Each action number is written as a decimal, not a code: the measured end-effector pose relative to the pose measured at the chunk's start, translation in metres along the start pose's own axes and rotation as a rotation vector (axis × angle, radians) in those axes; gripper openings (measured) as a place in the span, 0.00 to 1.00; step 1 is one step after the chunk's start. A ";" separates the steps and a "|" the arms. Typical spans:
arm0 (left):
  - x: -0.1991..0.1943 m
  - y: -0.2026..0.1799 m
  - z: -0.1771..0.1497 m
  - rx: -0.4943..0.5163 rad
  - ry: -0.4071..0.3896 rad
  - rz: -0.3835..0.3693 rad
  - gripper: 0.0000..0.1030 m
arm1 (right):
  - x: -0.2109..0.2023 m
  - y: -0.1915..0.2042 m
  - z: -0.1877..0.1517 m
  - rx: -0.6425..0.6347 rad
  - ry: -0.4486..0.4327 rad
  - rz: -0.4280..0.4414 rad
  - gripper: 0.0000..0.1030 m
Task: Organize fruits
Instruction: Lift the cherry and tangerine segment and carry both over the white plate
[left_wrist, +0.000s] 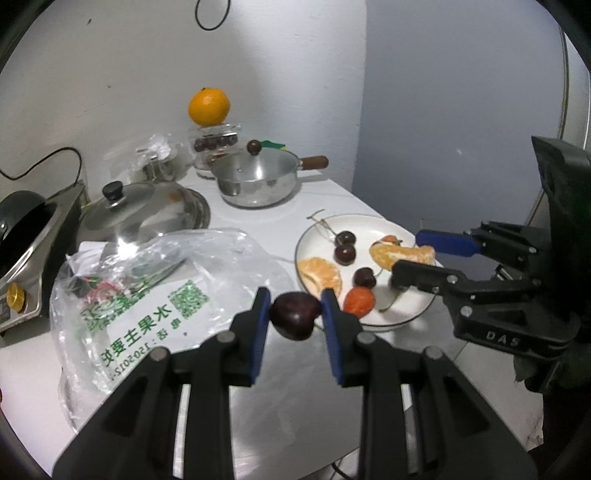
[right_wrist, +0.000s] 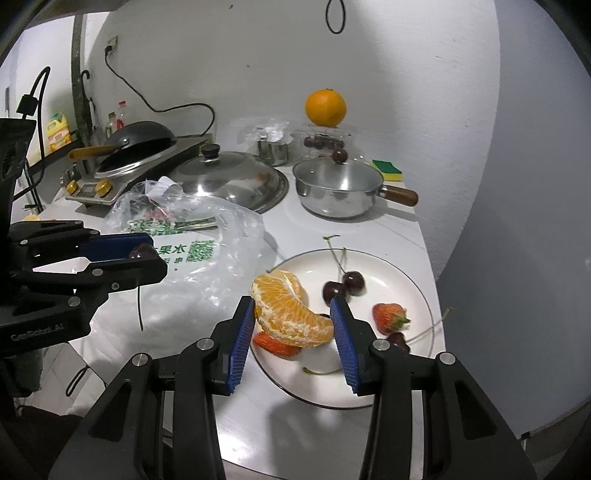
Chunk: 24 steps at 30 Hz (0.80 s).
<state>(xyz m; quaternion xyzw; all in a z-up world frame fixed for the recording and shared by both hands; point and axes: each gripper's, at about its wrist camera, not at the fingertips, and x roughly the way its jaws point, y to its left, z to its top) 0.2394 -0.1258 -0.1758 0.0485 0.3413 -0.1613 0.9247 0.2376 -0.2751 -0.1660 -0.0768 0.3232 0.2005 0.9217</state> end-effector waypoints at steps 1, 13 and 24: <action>0.001 -0.002 0.000 0.003 0.002 -0.002 0.28 | -0.001 -0.002 -0.001 0.003 0.000 -0.002 0.43; 0.022 -0.029 0.006 0.038 0.031 -0.027 0.28 | -0.001 -0.037 -0.015 0.051 0.009 -0.025 0.43; 0.048 -0.054 0.010 0.068 0.068 -0.057 0.28 | -0.001 -0.065 -0.028 0.086 0.020 -0.037 0.43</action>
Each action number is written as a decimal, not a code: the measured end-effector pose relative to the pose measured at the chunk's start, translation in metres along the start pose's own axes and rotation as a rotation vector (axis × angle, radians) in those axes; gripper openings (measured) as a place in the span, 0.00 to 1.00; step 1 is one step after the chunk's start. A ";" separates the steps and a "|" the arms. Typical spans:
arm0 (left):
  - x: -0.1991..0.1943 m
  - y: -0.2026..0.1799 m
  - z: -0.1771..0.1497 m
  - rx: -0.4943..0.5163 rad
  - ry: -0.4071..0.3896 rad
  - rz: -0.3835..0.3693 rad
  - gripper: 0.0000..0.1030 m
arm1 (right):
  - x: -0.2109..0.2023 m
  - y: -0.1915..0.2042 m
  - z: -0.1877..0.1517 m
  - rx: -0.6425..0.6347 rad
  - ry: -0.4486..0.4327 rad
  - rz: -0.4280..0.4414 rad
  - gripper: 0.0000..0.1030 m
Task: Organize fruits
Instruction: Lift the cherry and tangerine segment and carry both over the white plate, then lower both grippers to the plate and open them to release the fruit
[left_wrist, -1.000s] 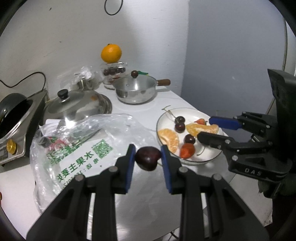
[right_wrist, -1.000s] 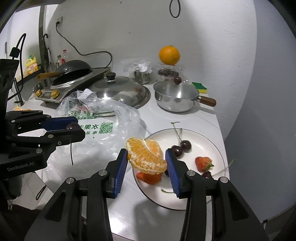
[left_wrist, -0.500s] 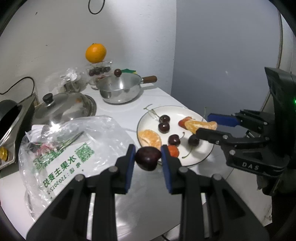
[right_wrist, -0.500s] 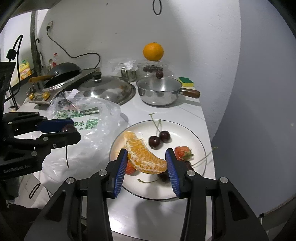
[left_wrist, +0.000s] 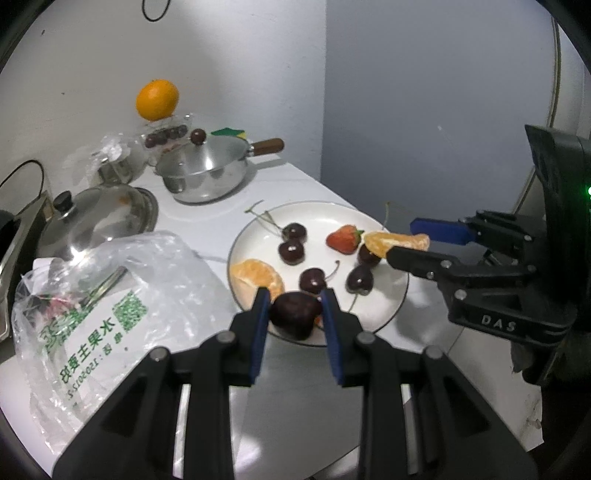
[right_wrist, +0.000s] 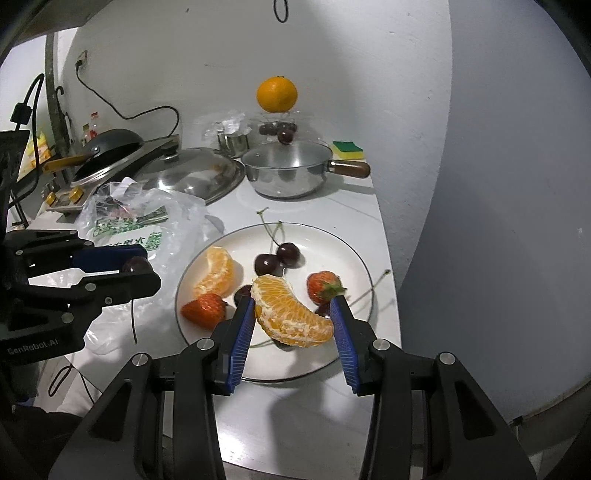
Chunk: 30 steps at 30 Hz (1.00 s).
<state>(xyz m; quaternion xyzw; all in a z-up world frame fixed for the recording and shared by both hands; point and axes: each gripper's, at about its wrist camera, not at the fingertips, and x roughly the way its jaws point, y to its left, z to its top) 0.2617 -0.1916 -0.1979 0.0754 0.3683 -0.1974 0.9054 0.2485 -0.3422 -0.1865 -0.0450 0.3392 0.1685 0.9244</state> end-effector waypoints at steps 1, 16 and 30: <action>0.002 -0.002 0.000 0.003 0.003 -0.003 0.28 | 0.000 -0.002 -0.001 0.003 0.001 -0.001 0.43; 0.033 -0.025 0.004 0.028 0.048 -0.041 0.28 | 0.005 -0.024 -0.009 0.031 0.012 -0.008 0.43; 0.059 -0.038 0.001 0.042 0.095 -0.074 0.28 | 0.015 -0.036 -0.010 0.040 0.024 -0.002 0.43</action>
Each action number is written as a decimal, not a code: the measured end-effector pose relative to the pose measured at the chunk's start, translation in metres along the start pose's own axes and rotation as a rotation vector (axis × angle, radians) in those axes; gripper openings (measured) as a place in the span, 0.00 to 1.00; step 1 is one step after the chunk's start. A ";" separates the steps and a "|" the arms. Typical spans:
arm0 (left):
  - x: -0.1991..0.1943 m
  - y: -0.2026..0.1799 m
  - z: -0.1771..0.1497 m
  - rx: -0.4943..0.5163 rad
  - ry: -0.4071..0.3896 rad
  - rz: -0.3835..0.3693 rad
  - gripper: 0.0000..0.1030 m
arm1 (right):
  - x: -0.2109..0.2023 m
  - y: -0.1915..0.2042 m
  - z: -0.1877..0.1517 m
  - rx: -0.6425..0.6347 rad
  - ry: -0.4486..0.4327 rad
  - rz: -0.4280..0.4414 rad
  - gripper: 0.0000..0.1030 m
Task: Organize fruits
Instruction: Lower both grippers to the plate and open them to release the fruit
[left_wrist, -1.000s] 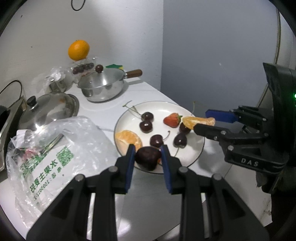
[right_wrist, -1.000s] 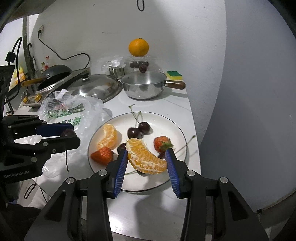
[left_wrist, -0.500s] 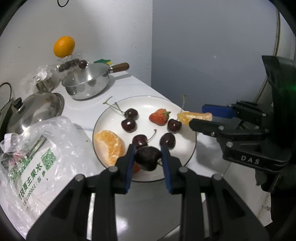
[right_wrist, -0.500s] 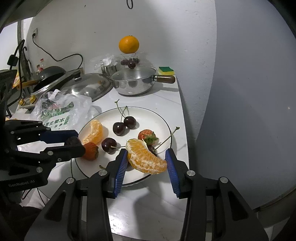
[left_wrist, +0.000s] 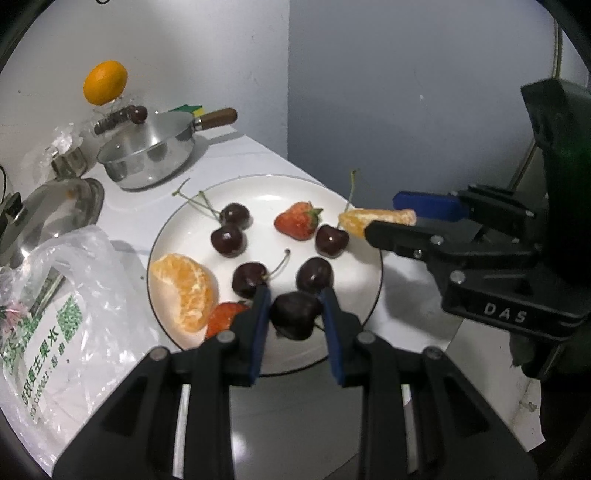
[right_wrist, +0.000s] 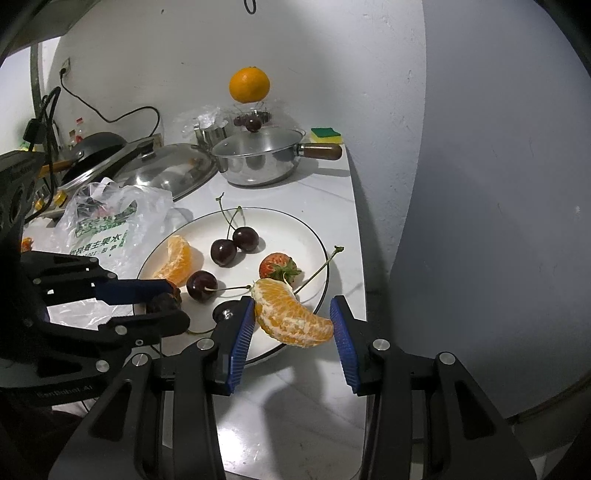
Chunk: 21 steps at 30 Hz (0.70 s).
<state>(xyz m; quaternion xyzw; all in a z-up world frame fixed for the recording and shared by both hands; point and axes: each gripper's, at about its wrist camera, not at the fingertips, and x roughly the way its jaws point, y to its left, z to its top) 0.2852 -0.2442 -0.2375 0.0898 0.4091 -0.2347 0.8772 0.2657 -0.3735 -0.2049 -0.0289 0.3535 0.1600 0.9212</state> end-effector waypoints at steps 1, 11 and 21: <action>0.000 0.001 0.000 -0.002 0.001 -0.001 0.29 | -0.001 0.000 0.000 0.001 0.000 -0.002 0.43; -0.002 0.008 0.004 -0.023 -0.006 0.000 0.32 | 0.001 0.003 0.001 -0.007 -0.001 0.003 0.43; -0.016 0.028 0.008 -0.059 -0.055 0.047 0.39 | 0.010 0.014 0.010 -0.029 0.004 0.019 0.43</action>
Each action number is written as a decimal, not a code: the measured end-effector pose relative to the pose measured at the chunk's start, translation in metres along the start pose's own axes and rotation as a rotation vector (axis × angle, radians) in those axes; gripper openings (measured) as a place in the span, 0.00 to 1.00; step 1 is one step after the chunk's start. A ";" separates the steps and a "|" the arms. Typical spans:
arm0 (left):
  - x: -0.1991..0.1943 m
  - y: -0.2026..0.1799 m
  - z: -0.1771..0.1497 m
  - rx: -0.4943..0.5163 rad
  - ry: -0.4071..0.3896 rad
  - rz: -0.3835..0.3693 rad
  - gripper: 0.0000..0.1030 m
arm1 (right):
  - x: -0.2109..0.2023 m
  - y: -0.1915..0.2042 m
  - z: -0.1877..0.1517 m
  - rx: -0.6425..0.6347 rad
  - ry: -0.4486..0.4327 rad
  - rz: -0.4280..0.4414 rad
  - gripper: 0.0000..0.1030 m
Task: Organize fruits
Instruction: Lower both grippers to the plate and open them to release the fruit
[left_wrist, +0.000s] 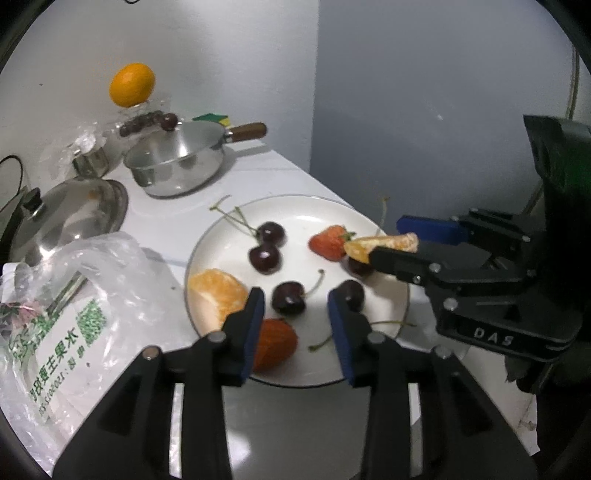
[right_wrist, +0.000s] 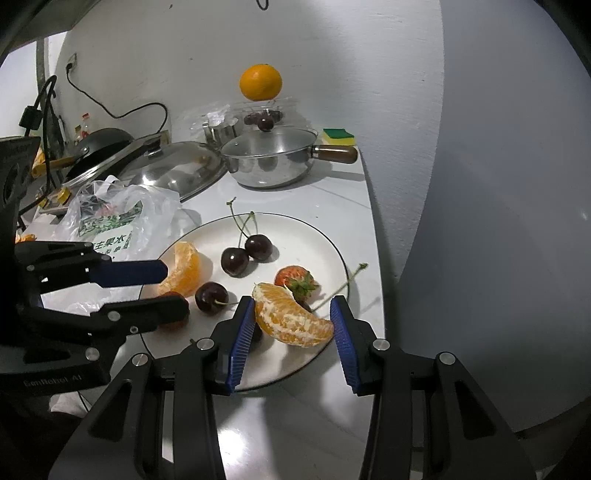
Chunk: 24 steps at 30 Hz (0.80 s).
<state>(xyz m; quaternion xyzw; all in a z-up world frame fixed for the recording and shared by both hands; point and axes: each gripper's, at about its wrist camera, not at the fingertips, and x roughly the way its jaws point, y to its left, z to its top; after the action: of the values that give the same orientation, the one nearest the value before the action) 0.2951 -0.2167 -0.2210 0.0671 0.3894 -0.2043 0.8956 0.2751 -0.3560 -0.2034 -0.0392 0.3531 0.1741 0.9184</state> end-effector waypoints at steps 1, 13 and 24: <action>-0.001 0.003 0.000 -0.007 -0.002 0.004 0.43 | 0.001 0.000 0.001 -0.002 0.001 0.001 0.43; -0.005 0.038 -0.003 -0.067 -0.022 0.014 0.54 | 0.029 0.024 0.017 -0.041 0.027 0.019 0.40; -0.007 0.059 -0.009 -0.101 -0.028 0.008 0.54 | 0.044 0.027 0.025 -0.025 0.039 -0.035 0.40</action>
<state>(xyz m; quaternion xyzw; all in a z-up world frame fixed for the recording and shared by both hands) 0.3092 -0.1585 -0.2242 0.0206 0.3865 -0.1816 0.9040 0.3122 -0.3127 -0.2123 -0.0600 0.3681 0.1617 0.9137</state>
